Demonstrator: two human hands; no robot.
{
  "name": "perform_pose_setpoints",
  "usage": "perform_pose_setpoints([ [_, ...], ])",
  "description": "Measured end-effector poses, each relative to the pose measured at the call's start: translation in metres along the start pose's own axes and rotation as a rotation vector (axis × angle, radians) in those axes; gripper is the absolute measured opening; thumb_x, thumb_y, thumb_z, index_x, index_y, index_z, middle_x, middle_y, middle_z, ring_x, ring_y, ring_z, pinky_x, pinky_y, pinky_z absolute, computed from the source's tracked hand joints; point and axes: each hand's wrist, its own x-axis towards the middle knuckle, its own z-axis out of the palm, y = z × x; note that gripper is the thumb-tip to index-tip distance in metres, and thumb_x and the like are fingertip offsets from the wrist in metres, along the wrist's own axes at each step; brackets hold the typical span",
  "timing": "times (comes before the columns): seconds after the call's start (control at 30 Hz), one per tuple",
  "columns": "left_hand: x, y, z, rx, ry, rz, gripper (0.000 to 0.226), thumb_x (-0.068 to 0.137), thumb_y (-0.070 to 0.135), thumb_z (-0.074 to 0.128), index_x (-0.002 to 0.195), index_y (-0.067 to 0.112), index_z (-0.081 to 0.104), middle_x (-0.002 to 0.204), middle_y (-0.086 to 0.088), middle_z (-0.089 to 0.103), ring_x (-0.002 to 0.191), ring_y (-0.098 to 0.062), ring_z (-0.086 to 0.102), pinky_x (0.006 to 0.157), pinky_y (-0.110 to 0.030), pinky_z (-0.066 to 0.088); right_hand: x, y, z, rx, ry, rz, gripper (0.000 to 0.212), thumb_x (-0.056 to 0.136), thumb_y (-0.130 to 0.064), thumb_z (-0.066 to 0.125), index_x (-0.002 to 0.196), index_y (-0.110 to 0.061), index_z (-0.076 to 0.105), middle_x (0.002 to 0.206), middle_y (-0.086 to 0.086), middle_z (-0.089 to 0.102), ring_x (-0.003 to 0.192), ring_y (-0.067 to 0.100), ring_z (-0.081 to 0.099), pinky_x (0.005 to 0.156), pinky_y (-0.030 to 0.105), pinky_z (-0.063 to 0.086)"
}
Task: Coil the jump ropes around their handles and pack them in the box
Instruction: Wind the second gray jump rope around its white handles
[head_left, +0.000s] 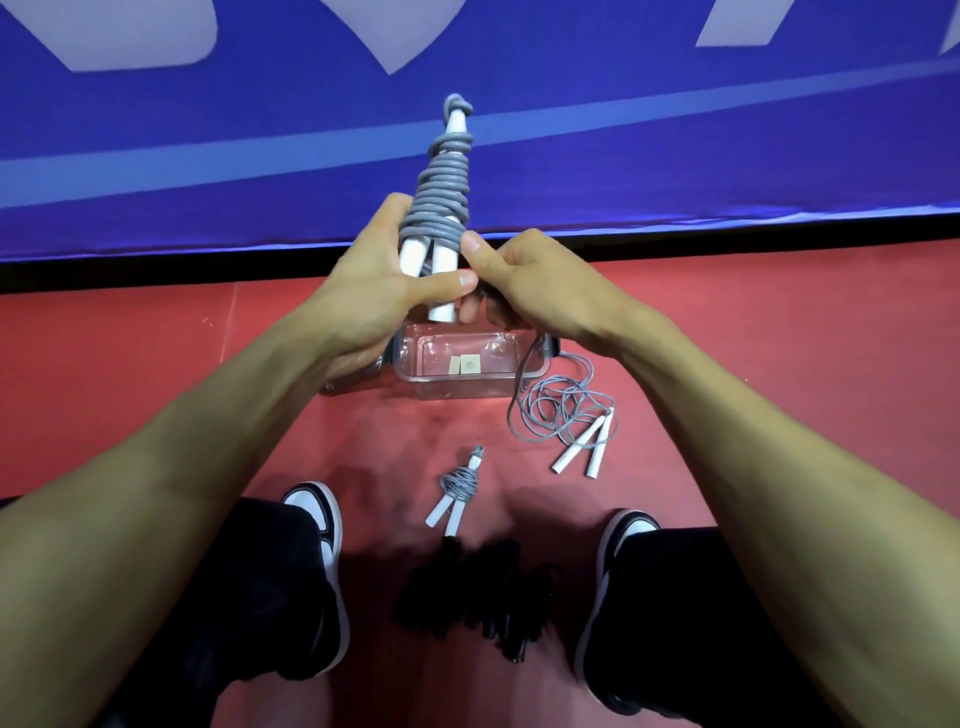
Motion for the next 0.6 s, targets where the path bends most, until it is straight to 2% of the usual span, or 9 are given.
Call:
perform_pose_setpoints([
  [0.07,0.000,-0.002,0.000,0.025,0.008,0.006,0.047,0.080,-0.001,0.076,0.111,0.016,0.044,0.101,-0.019,0.060,0.086,-0.035,0.065,0.085,-0.059,0.058,0.000,0.000,0.000,-0.025,0.006,0.023,0.076,0.104,-0.058,0.029,0.063,-0.009,0.071,0.048,-0.001,0.056,0.041,0.008,0.044,0.047,0.016,0.034],
  [0.1,0.000,-0.003,0.000,0.047,0.021,0.008,0.046,0.082,-0.004,0.075,0.110,0.016,0.044,0.100,-0.015,0.063,0.089,-0.032,0.067,0.085,-0.057,0.059,-0.001,0.000,0.001,-0.047,0.024,0.031,0.077,0.104,-0.058,0.028,0.056,-0.011,0.065,0.046,-0.001,0.056,0.040,0.008,0.044,0.046,0.016,0.034],
  [0.17,0.000,-0.005,0.000,0.077,0.043,0.004,0.044,0.087,-0.008,0.070,0.112,0.015,0.043,0.090,-0.006,0.068,0.081,-0.025,0.069,0.075,-0.046,0.062,-0.003,0.001,0.001,-0.094,0.061,0.035,0.076,0.105,-0.057,0.029,0.045,-0.015,0.051,0.039,-0.003,0.052,0.037,0.008,0.044,0.042,0.014,0.033],
  [0.23,-0.001,-0.005,0.000,0.108,0.043,0.011,0.042,0.089,-0.008,0.068,0.114,0.013,0.042,0.081,-0.002,0.067,0.063,-0.021,0.065,0.060,-0.035,0.058,-0.003,0.002,0.001,-0.122,0.052,0.030,0.076,0.105,-0.057,0.029,0.048,-0.014,0.056,0.039,-0.003,0.054,0.037,0.006,0.047,0.044,0.015,0.034],
  [0.3,0.000,-0.004,0.002,0.144,0.042,0.013,0.038,0.090,-0.005,0.068,0.116,0.012,0.046,0.079,-0.003,0.062,0.057,-0.017,0.058,0.055,-0.032,0.052,-0.002,0.002,0.001,-0.124,0.034,0.025,0.077,0.105,-0.057,0.027,0.058,-0.010,0.067,0.042,-0.003,0.057,0.039,0.004,0.050,0.048,0.017,0.035],
  [0.37,0.001,-0.003,0.003,0.118,0.035,0.013,0.033,0.091,0.004,0.068,0.119,0.005,0.050,0.080,-0.004,0.057,0.058,-0.016,0.054,0.055,-0.031,0.048,-0.002,0.002,-0.001,-0.100,0.034,0.016,0.076,0.105,-0.056,0.027,0.057,-0.012,0.066,0.042,-0.005,0.056,0.039,0.003,0.048,0.047,0.014,0.034],
  [0.43,0.001,-0.002,0.006,0.070,0.025,-0.002,0.039,0.090,0.020,0.065,0.120,0.001,0.050,0.083,-0.005,0.053,0.060,-0.017,0.051,0.057,-0.030,0.045,-0.002,0.002,-0.002,-0.072,0.027,0.020,0.076,0.105,-0.057,0.026,0.056,-0.013,0.065,0.041,-0.006,0.055,0.039,0.004,0.046,0.046,0.012,0.034],
  [0.53,0.000,-0.001,0.010,-0.052,0.001,-0.047,0.044,0.099,0.038,0.051,0.123,0.001,0.050,0.091,-0.009,0.052,0.066,-0.017,0.050,0.060,-0.029,0.042,-0.002,0.003,-0.001,-0.061,0.007,0.042,0.079,0.104,-0.061,0.024,0.051,-0.017,0.063,0.043,-0.004,0.056,0.040,0.008,0.046,0.052,0.021,0.038],
  [0.6,0.000,0.000,0.010,-0.107,0.046,-0.068,0.045,0.107,0.035,0.038,0.126,-0.004,0.052,0.092,-0.009,0.056,0.067,-0.017,0.051,0.062,-0.029,0.041,-0.002,0.004,0.000,-0.058,-0.003,0.051,0.081,0.103,-0.063,0.024,0.048,-0.016,0.061,0.045,-0.001,0.058,0.042,0.012,0.048,0.053,0.026,0.039],
])
